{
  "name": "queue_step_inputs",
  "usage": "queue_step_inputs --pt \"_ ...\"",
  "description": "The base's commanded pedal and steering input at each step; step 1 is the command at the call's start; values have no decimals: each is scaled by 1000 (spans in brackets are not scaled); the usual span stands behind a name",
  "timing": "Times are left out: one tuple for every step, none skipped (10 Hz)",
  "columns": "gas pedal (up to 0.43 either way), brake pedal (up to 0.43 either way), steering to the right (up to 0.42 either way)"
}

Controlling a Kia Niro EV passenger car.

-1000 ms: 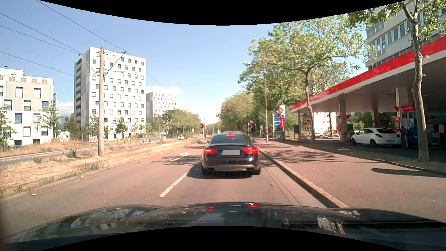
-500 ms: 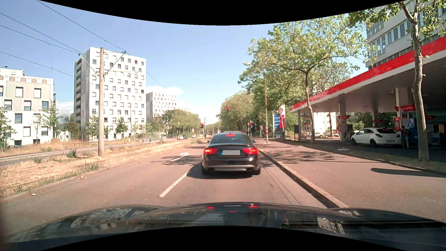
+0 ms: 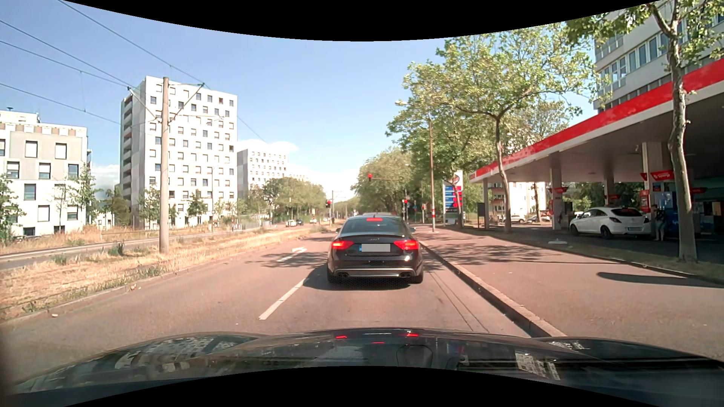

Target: Follow the waypoints while adhering to traffic rules and regulations

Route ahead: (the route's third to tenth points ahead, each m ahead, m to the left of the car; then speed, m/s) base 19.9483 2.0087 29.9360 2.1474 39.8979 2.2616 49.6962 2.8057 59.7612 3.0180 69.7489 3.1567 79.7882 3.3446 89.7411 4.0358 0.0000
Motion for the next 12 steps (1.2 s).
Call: queue_step_inputs --pt "0 0 -9" --pt "0 0 -9" --pt "0 0 -9" --pt "0 0 -9" --pt "0 0 -9" --pt "0 0 -9" --pt "0 0 -9" --pt "0 0 -9" --pt "0 0 -9" --pt "0 0 -10" --pt "0 0 -10" --pt "0 0 -9"
